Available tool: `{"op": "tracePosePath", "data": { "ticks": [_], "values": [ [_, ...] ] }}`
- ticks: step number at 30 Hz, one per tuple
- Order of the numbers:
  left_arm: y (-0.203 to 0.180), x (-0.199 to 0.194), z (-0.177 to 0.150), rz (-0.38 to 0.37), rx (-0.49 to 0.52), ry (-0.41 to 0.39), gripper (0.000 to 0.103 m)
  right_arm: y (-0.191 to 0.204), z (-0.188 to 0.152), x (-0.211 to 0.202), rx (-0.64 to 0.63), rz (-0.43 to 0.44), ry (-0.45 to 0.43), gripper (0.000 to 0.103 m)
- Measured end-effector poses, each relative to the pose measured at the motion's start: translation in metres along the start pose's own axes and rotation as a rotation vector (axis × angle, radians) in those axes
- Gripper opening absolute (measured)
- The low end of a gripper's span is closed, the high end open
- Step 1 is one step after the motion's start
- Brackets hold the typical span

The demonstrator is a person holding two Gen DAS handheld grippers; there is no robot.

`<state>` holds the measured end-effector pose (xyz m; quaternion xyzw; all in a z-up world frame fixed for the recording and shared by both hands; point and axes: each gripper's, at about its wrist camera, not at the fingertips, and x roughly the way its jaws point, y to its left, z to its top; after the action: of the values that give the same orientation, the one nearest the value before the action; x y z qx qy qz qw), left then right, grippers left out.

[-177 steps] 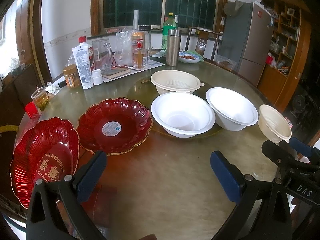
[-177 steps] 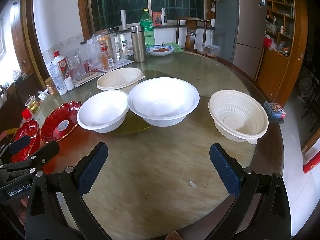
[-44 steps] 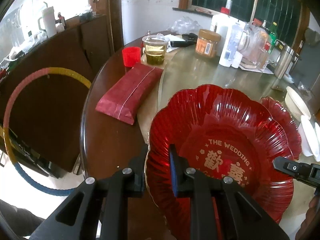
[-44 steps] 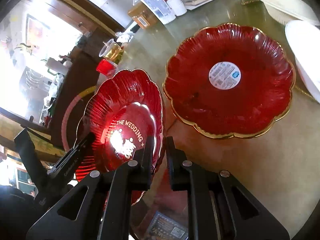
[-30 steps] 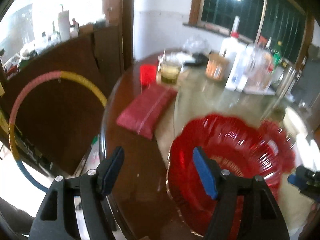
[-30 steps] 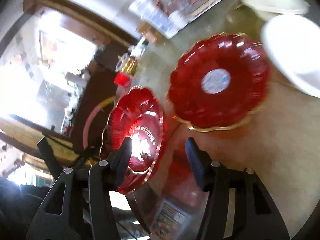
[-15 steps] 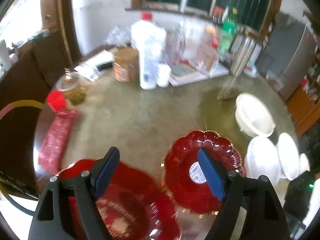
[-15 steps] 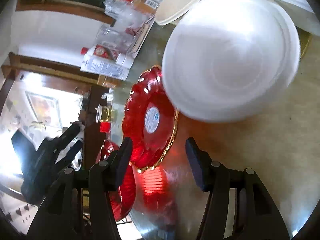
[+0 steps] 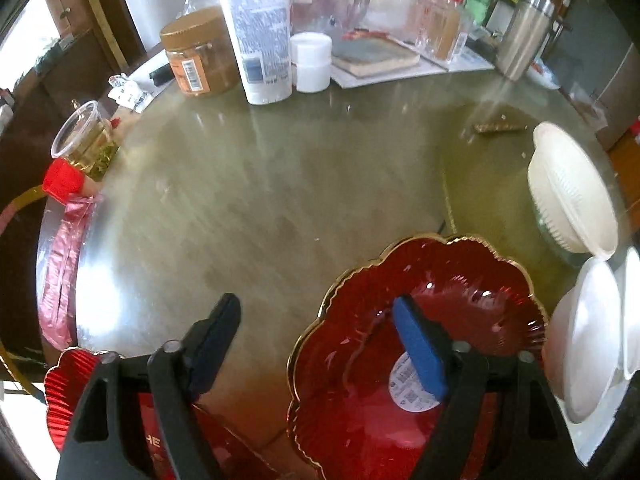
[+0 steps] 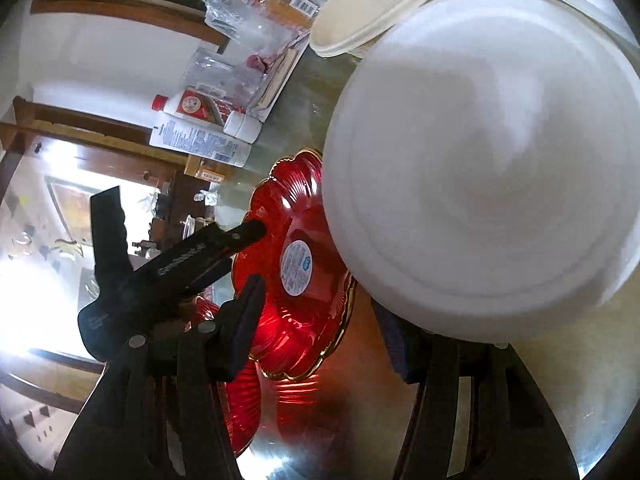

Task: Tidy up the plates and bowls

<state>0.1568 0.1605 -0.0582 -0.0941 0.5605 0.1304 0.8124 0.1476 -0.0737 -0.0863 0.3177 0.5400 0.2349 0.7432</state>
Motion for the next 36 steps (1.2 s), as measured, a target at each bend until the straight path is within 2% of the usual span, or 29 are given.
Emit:
{"op": "tracePosePath", "data": {
  "ticks": [1,2,3,4,8,17,28,36],
  "values": [
    [-0.002,0.002,0.000,-0.010,0.003,0.005,0.053,0.001,0.000,0.002,-0.010,-0.016,0.005,0.043],
    [-0.003,0.002,-0.001,-0.025,0.000,0.003,0.047,0.002,-0.001,0.004,-0.022,-0.031,0.016,0.032],
    [-0.005,0.001,-0.001,-0.009,0.008,-0.004,0.041,0.002,-0.001,0.007,-0.030,-0.047,0.028,0.018],
    [-0.009,-0.001,-0.001,0.014,0.024,-0.013,0.039,0.002,-0.003,0.009,-0.038,-0.064,0.030,0.014],
    [-0.016,-0.010,-0.006,0.034,0.050,-0.043,0.031,0.006,-0.002,0.003,-0.077,-0.094,0.001,0.014],
    [-0.006,-0.054,-0.014,0.042,0.044,-0.153,0.025,0.016,-0.011,-0.015,-0.135,-0.045,-0.037,0.014],
    [0.017,-0.105,-0.050,0.013,0.001,-0.286,0.019,0.047,-0.034,-0.042,-0.240,-0.034,-0.103,0.014],
    [0.040,-0.128,-0.073,0.002,-0.042,-0.352,0.017,0.073,-0.052,-0.050,-0.311,-0.022,-0.124,0.014]
  ]
}}
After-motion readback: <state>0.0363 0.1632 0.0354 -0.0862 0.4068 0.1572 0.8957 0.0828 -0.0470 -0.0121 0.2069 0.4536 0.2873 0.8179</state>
